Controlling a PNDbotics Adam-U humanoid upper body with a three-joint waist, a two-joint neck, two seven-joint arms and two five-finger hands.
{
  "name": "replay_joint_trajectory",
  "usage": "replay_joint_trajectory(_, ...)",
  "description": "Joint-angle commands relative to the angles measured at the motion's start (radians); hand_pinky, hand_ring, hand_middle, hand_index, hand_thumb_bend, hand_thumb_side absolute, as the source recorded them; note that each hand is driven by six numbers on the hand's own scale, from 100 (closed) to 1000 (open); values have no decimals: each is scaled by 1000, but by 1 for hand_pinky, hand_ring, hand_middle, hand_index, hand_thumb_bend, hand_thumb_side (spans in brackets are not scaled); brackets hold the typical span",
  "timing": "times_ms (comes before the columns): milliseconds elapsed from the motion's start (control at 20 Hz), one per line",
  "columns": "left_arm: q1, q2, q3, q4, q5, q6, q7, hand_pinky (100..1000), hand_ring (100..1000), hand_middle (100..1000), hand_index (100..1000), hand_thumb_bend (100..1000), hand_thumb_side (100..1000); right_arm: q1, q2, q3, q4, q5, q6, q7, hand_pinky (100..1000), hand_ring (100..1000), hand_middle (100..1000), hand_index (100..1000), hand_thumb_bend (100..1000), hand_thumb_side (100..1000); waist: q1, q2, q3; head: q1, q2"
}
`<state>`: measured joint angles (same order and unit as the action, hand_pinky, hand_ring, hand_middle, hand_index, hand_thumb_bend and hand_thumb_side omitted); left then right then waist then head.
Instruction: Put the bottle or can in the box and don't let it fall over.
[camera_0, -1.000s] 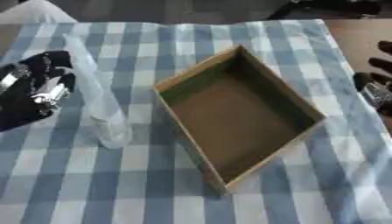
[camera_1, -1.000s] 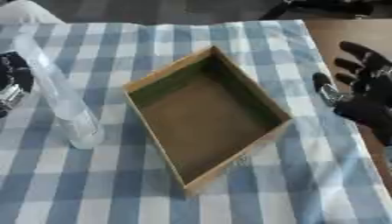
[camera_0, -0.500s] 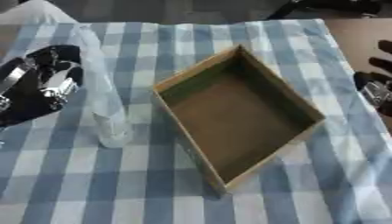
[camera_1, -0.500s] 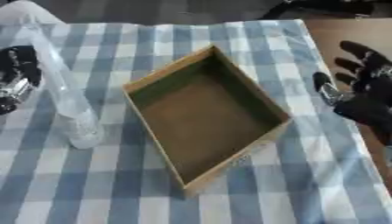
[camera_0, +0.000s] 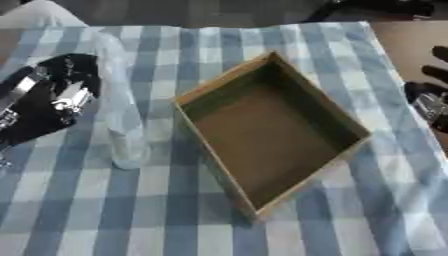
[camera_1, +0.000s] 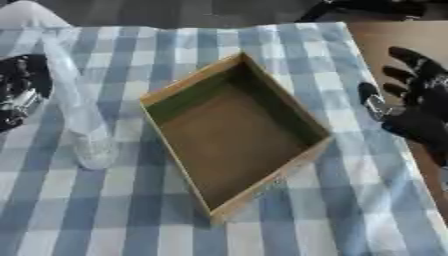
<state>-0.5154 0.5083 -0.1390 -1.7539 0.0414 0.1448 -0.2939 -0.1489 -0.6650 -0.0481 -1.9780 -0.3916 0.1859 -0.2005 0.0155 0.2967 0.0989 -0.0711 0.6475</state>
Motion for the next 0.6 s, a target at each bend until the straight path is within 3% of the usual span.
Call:
replay_joint_trajectory(50, -18, 14, 4, -13, -10, 0, -1, 1000, 1000, 819, 706, 100, 417, -10, -18, -7, -22, -5, 1, -1, 949, 962, 1000, 907, 246, 100, -2, -16, -1, 4, -6)
replay_joint_trajectory(300, -22, 14, 8, -22, -53, -6, 29, 1000, 1000, 811, 701, 100, 406, -9, -17, -7, -22, -6, 2, 0, 949, 961, 1000, 906, 244, 100, -3, -15, -1, 3, -7)
replay_joint_trajectory(600, -27, 10, 13, -53, -187, -15, 149, 1000, 1000, 776, 695, 100, 403, -9, -17, -8, -22, -7, 3, 0, 948, 960, 1000, 905, 241, 100, -3, -16, -1, 3, -8)
